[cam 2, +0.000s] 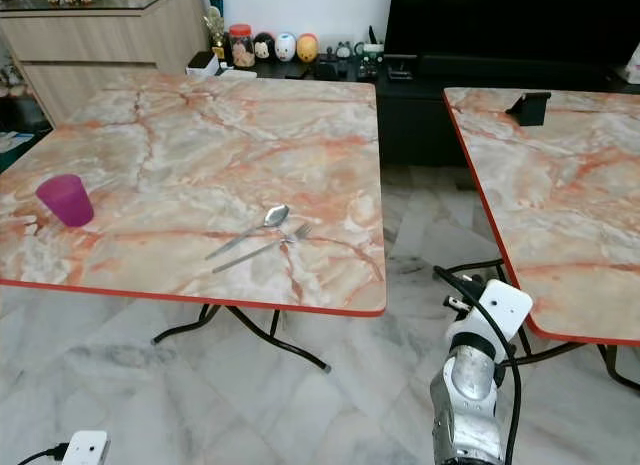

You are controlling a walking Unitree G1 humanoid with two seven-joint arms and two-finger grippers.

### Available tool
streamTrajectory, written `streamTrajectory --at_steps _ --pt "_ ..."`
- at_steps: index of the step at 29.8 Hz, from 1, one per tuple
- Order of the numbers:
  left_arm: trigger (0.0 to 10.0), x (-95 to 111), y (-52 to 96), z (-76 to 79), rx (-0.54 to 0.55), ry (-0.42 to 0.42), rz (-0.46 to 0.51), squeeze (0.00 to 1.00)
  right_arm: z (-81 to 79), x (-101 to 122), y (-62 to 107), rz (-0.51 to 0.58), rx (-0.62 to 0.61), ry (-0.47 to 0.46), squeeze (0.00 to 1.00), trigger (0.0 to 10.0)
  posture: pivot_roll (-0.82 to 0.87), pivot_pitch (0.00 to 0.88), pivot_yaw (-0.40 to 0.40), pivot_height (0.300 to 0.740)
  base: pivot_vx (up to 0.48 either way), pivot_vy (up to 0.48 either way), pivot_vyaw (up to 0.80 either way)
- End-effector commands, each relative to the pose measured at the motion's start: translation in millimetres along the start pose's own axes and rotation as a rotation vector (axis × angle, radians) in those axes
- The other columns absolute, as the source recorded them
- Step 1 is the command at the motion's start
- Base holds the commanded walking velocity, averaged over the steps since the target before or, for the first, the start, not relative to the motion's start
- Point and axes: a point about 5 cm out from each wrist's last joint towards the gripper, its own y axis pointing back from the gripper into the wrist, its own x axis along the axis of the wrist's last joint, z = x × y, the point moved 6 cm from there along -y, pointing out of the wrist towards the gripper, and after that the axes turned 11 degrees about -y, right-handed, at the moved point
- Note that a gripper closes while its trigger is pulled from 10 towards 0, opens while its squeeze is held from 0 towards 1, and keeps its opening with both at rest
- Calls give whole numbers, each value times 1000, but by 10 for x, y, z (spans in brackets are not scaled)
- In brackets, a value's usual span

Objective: Setting the table

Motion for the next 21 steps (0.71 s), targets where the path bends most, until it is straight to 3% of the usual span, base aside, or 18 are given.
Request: streamTrajectory --at_steps 1,2,5,6,9,16,21 --pt "10000 -42 10 -8 0 -1 -13 0 -109 56 -8 23 28 -22 0 10000 2 0 -5 740 0 0 0" --pt "10000 -42 10 -9 0 -1 -13 0 -126 75 -8 31 35 -28 0 10000 2 0 -5 740 0 0 0" --pt "10000 -49 11 -10 1 4 -17 0 -431 282 35 129 186 -21 0 10000 -2 0 -4 740 0 0 0" --pt "10000 -52 11 -9 1 6 -19 0 -602 363 83 167 274 -5 0 10000 -1 0 -5 740 0 281 0" --pt "10000 -53 10 -8 1 7 -19 0 -773 466 144 212 355 10 0 10000 -1 0 -5 740 0 298 0" --pt "10000 -52 9 -2 0 8 -18 0 -995 650 187 268 425 13 0 10000 -1 0 -8 740 0 332 0" --pt "10000 -51 8 1 1 10 -18 0 -1041 705 194 287 448 8 0 10000 1 0 -10 740 0 345 586"
